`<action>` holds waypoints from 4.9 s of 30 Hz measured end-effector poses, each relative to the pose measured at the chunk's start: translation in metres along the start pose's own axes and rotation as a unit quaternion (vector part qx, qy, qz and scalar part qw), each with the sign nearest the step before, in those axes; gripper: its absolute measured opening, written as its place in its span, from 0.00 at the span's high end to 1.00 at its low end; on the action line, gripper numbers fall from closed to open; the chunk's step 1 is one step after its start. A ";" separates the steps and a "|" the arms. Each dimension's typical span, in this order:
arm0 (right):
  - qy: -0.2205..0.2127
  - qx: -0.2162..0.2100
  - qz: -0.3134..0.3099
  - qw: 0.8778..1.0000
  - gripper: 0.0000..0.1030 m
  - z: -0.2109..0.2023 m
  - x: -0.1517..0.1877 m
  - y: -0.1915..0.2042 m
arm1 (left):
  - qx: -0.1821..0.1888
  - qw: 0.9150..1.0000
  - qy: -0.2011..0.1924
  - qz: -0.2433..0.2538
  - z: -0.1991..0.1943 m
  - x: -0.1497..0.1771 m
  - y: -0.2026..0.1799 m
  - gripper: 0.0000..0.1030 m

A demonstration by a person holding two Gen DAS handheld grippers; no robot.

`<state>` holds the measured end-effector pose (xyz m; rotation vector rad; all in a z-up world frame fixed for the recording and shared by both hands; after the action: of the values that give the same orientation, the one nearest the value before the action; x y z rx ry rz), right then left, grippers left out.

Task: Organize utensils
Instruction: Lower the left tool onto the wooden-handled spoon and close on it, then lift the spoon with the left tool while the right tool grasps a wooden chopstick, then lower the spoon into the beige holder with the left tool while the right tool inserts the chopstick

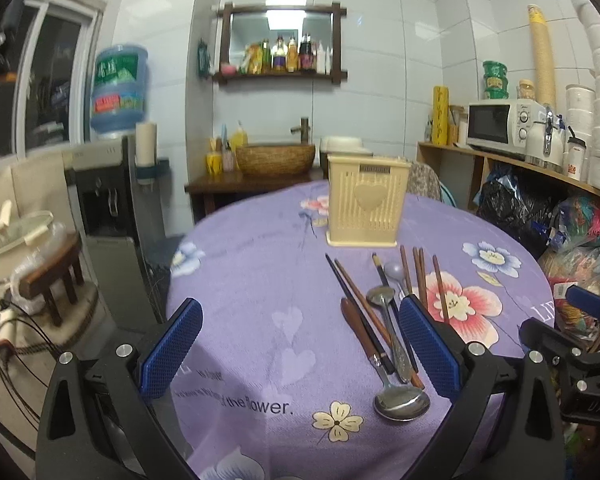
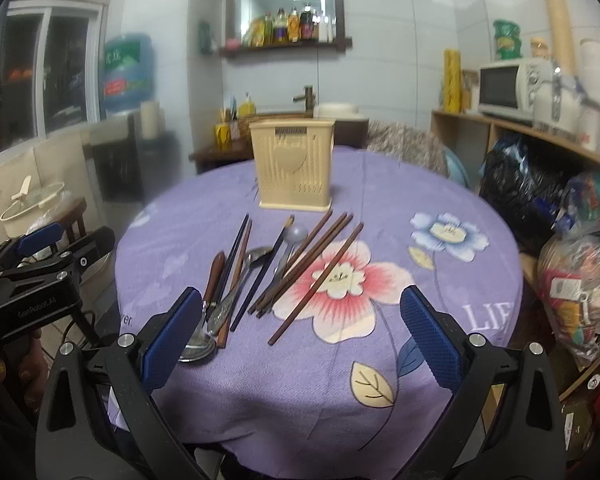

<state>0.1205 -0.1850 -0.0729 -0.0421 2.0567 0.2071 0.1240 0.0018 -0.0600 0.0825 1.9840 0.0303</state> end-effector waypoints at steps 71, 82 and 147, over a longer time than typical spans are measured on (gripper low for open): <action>0.212 0.103 0.090 0.968 0.85 0.244 -0.041 -0.077 | 0.085 0.948 0.305 0.041 0.190 0.021 -0.037 0.82; 0.190 0.011 0.168 0.967 0.91 0.245 -0.060 -0.091 | 0.093 0.958 0.268 0.031 0.186 0.003 -0.029 0.84; -0.050 -0.055 0.055 0.996 0.93 0.207 -0.313 -0.026 | 0.115 0.990 0.072 -0.036 0.237 -0.225 -0.036 0.84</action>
<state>0.4530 -0.1951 0.1031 0.0146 1.9471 0.3833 0.4291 -0.0543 0.0482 0.1617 2.1274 -0.2474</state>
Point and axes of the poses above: each gripper's, at about its wrist camera, not at the fingertips, and z roughly the way its jaws point, y to its left, x to its underside, the point moved 10 cm from there along z, roughly the way its jaws point, and after that the axes turned 5 degrees about z, right-handed, at the moved point
